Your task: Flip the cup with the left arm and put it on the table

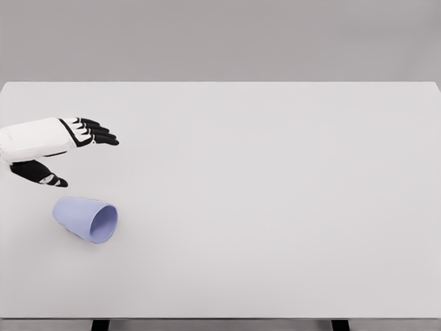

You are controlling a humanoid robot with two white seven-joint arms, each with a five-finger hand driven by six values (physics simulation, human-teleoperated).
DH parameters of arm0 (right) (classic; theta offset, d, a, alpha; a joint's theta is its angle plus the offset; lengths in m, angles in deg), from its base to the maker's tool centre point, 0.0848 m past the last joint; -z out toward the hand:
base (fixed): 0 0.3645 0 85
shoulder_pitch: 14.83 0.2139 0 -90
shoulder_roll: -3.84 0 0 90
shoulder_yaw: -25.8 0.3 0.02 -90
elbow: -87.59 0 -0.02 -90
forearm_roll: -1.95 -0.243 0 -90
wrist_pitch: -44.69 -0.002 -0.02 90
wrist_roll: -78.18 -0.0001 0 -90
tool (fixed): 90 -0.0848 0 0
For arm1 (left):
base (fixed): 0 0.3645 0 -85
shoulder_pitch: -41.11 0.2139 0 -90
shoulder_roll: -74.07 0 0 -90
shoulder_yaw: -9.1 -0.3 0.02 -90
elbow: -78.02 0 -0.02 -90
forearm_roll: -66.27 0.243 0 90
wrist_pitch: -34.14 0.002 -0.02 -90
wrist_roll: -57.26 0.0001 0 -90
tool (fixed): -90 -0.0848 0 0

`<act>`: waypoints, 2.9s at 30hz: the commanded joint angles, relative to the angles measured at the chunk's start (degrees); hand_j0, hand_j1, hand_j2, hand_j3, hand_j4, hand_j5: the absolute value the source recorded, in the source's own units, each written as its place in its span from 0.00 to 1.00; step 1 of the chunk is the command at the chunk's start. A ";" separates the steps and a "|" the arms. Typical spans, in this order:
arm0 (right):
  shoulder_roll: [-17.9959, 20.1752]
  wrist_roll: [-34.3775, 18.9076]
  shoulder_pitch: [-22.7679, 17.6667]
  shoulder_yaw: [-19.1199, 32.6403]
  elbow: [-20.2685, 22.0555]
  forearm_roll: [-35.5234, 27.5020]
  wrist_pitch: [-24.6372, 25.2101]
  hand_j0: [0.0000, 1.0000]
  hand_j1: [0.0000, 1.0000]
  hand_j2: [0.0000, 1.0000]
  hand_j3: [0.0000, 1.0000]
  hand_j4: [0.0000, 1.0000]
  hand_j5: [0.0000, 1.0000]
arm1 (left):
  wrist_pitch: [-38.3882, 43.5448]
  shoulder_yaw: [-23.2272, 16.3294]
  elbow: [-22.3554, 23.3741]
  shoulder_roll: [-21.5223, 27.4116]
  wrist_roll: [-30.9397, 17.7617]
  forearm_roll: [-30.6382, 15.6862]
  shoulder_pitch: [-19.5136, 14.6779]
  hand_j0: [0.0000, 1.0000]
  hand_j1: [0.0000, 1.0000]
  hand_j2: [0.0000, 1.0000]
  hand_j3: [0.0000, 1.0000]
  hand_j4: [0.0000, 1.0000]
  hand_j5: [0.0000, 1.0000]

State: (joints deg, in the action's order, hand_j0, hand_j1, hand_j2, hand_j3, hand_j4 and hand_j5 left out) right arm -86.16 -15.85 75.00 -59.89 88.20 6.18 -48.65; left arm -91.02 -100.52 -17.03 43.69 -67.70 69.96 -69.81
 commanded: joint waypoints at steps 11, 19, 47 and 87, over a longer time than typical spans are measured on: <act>0.00 -0.01 0.00 0.09 -0.17 -0.01 0.09 1.00 1.00 1.00 1.00 1.00 1.00 | 0.16 -0.50 -0.31 -0.55 -0.04 -0.79 0.00 1.00 1.00 1.00 1.00 1.00 1.00; 0.00 -0.01 0.00 0.00 -0.17 -0.01 0.00 1.00 1.00 1.00 1.00 1.00 1.00 | 0.16 -7.36 -6.02 22.04 19.67 -7.21 0.26 1.00 1.00 1.00 1.00 1.00 1.00; 0.00 -0.01 0.00 0.09 -0.17 -0.01 0.00 1.00 1.00 1.00 1.00 1.00 1.00 | 10.55 -17.03 -4.44 11.23 13.08 -10.99 6.68 1.00 1.00 1.00 1.00 1.00 1.00; 0.00 -0.01 0.00 0.00 -0.17 -0.01 0.09 1.00 1.00 1.00 1.00 1.00 1.00 | 16.70 -18.87 -4.35 6.39 12.82 -9.12 6.07 0.58 0.58 0.58 0.58 0.58 0.58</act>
State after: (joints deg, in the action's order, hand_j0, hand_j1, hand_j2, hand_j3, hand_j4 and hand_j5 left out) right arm -86.16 -15.84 75.00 -59.84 88.03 6.17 -48.64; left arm -73.98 -119.47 -21.41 49.80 -54.71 63.82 -63.92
